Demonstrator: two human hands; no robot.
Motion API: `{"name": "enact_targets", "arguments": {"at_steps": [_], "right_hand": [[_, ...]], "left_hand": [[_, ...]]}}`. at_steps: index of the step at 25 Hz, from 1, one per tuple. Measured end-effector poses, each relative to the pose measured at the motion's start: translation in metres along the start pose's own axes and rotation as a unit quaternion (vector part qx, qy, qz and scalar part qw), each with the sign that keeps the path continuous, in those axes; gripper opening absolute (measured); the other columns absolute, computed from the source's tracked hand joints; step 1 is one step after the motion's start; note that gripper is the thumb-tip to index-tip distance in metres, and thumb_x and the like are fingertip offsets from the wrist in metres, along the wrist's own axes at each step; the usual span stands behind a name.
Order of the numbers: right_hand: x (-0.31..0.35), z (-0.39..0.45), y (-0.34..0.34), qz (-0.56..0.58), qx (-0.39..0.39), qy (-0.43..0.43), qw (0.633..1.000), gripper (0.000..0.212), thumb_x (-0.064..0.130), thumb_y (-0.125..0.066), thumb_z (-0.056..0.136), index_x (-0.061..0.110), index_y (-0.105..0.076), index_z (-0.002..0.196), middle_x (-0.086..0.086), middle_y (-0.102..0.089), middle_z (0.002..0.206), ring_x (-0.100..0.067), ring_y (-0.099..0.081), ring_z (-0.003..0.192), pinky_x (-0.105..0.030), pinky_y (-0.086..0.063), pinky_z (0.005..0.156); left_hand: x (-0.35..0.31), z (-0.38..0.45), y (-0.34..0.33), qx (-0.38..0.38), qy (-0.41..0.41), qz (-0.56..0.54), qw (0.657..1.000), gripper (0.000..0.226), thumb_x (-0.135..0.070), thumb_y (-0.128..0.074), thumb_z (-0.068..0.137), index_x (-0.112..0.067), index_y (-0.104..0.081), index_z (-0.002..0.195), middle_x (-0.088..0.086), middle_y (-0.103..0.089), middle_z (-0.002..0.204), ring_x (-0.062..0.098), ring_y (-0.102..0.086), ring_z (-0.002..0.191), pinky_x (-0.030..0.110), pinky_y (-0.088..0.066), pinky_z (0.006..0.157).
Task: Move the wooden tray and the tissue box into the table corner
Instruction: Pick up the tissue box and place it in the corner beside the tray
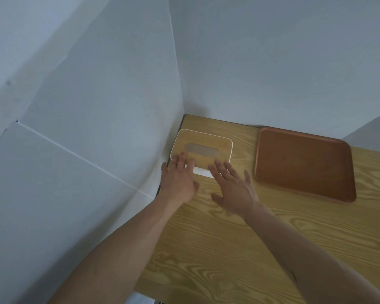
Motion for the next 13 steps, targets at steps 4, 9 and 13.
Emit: {"name": "enact_targets", "arguments": {"at_steps": [4, 9, 13], "right_hand": [[-0.004, 0.025, 0.014, 0.006, 0.027, -0.007, 1.0, 0.086, 0.05, -0.053, 0.093, 0.036, 0.002, 0.158, 0.014, 0.011, 0.167, -0.013, 0.009, 0.153, -0.063, -0.014, 0.117], [-0.008, 0.05, 0.028, 0.014, 0.058, -0.021, 0.998, 0.087, 0.045, -0.055, 0.092, 0.036, 0.0, 0.158, 0.014, 0.011, 0.168, -0.012, 0.008, 0.153, -0.064, -0.013, 0.117], [-0.013, 0.067, 0.036, 0.02, 0.077, -0.027, 0.996, 0.088, 0.042, -0.056, 0.091, 0.037, 0.0, 0.158, 0.014, 0.011, 0.167, -0.012, 0.008, 0.153, -0.065, -0.013, 0.117]], "left_hand": [[0.004, 0.028, 0.013, 0.043, 0.012, 0.01, 0.999, 0.062, -0.04, -0.056, 0.088, -0.023, -0.029, 0.142, 0.006, -0.004, 0.166, 0.029, -0.009, 0.15, 0.055, -0.021, 0.113], [0.005, 0.052, 0.028, 0.085, 0.022, 0.016, 0.996, 0.066, -0.039, -0.056, 0.088, -0.021, -0.027, 0.145, 0.006, -0.001, 0.166, 0.03, -0.008, 0.15, 0.057, -0.026, 0.112], [0.009, 0.064, 0.035, 0.1, 0.024, 0.027, 0.994, 0.07, -0.034, -0.056, 0.089, -0.022, -0.021, 0.148, 0.004, 0.001, 0.166, 0.028, -0.006, 0.15, 0.058, -0.035, 0.106]]}}
Point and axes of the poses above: each hand's wrist, its own z-axis towards the middle knuckle, its own y-axis out of the back of the hand, x = y × z, the point moved 9 cm from there along z, towards the middle knuckle
